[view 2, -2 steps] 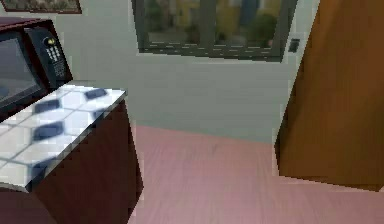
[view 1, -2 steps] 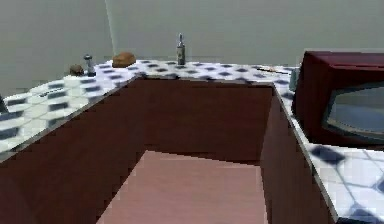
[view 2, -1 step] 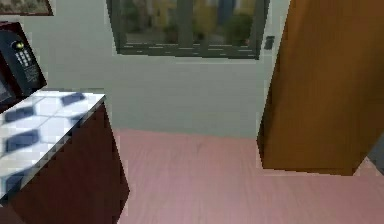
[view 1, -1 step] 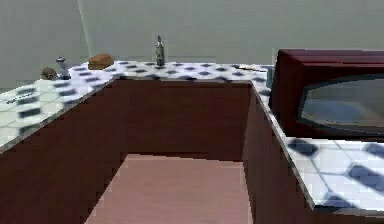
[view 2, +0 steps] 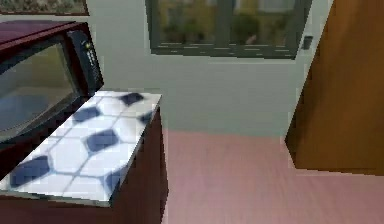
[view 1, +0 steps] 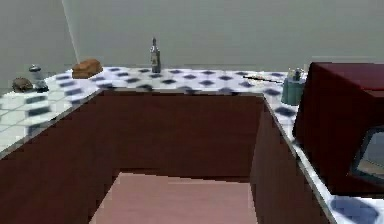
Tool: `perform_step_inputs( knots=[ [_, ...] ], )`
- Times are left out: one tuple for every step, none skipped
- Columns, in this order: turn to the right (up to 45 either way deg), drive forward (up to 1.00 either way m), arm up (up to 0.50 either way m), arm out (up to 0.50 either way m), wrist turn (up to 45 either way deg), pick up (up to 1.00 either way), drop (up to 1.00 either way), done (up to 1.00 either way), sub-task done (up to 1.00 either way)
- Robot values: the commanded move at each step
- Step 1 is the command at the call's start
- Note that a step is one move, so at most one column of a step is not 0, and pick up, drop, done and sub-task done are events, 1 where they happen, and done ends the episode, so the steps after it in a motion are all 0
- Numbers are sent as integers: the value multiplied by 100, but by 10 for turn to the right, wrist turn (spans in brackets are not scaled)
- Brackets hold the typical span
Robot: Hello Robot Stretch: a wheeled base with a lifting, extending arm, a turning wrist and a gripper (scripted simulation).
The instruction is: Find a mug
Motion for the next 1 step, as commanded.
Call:
perform_step_inputs(
  knots=[
    [60,0,0,0,0,0,0,0,0]
  ],
)
